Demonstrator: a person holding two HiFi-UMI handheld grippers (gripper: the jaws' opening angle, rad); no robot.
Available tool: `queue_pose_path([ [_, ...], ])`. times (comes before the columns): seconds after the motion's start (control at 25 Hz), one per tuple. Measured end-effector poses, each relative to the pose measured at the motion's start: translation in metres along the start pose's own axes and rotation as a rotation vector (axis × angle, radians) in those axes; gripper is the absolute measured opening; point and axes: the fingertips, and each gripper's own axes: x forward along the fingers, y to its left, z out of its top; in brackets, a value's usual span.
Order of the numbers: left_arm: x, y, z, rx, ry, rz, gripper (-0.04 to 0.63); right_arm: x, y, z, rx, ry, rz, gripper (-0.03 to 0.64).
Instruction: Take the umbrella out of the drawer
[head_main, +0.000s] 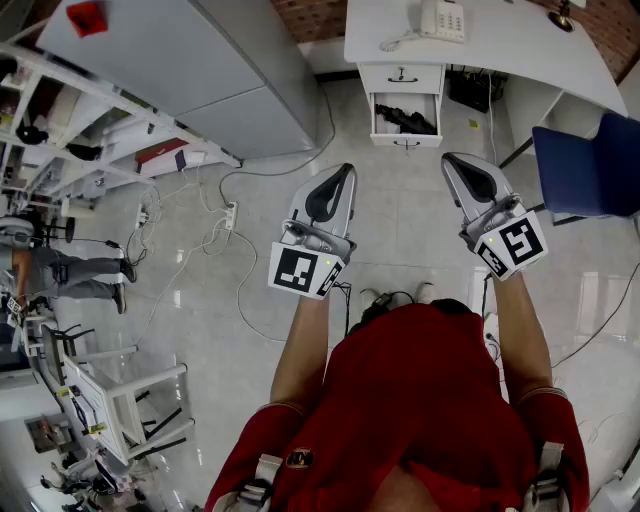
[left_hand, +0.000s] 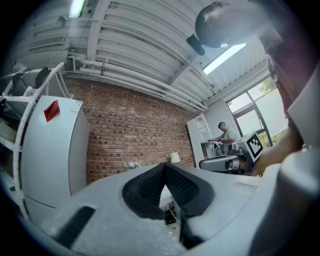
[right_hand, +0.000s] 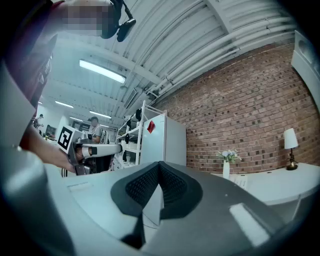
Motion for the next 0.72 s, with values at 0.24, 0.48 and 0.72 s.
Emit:
queue_pose_path([
  [0.24, 0.005, 0.002, -0.003, 0.009, 0.005, 0.005, 0.008, 0.002, -0.006, -0.002, -0.005, -0.001, 0.006, 0.011],
  [0.48, 0.012, -0.008, -0.003, 0.022, 0.024, 0.008, 0.008, -0.009, -0.021, -0.004, 0.018, 0.004, 0.008, 0.012],
  [0.72, 0.030, -0.022, -0.005, 0.044, 0.054, 0.027, 0.008, -0.029, -0.046, -0.008, 0.033, 0.003, 0.014, 0.012],
])
